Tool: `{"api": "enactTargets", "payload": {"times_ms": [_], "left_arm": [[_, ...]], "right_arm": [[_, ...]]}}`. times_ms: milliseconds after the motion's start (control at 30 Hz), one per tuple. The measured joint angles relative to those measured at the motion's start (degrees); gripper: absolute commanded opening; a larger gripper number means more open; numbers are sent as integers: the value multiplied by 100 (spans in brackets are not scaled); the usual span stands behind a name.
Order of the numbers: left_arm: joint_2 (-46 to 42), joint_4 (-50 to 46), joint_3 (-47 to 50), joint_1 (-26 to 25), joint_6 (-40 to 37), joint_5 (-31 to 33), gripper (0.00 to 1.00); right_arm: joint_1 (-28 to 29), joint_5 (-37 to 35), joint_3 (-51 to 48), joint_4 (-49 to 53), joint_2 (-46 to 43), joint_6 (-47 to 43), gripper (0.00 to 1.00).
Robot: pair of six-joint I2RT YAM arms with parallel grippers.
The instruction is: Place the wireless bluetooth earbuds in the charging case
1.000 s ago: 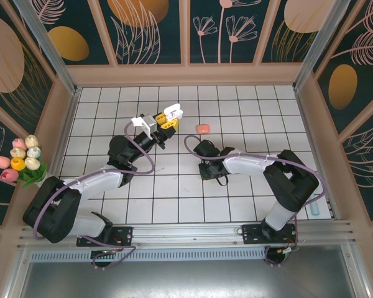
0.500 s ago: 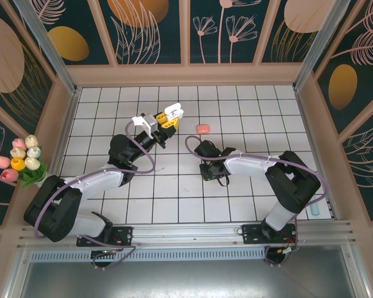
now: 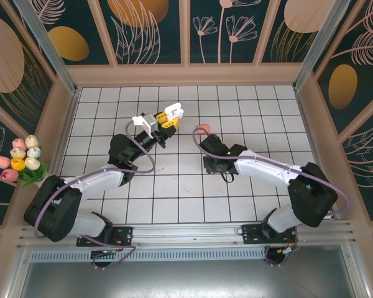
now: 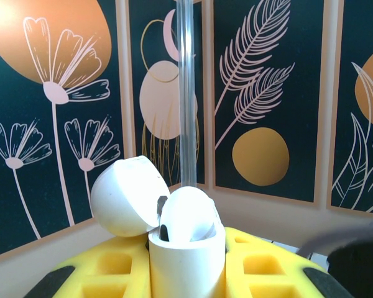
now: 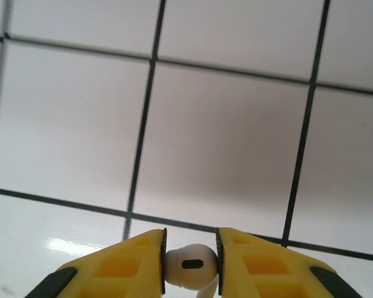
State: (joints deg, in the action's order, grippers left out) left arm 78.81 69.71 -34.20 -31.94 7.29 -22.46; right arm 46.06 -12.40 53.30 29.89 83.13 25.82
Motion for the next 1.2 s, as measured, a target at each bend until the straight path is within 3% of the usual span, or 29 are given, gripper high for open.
{"api": "enactTargets", "payload": {"times_ms": [233,433,800,1200], "left_arm": [[0,-96,-37,0,-31,-105,0],[4,-153,-138,0,-109,-289,0],[149,-490,-358,0,-326,-693,0],[437,-549,-824,0,-411,-1012,0]], "right_arm": [[-2,-365,514,-175,-922,-107,27],[-2,-638,837,-907,-1493,-546,27],[-33,-726,1698,-2247,-1567,-1635,27],[-70,9,1862,-3209,-1464,-1950,27]]}}
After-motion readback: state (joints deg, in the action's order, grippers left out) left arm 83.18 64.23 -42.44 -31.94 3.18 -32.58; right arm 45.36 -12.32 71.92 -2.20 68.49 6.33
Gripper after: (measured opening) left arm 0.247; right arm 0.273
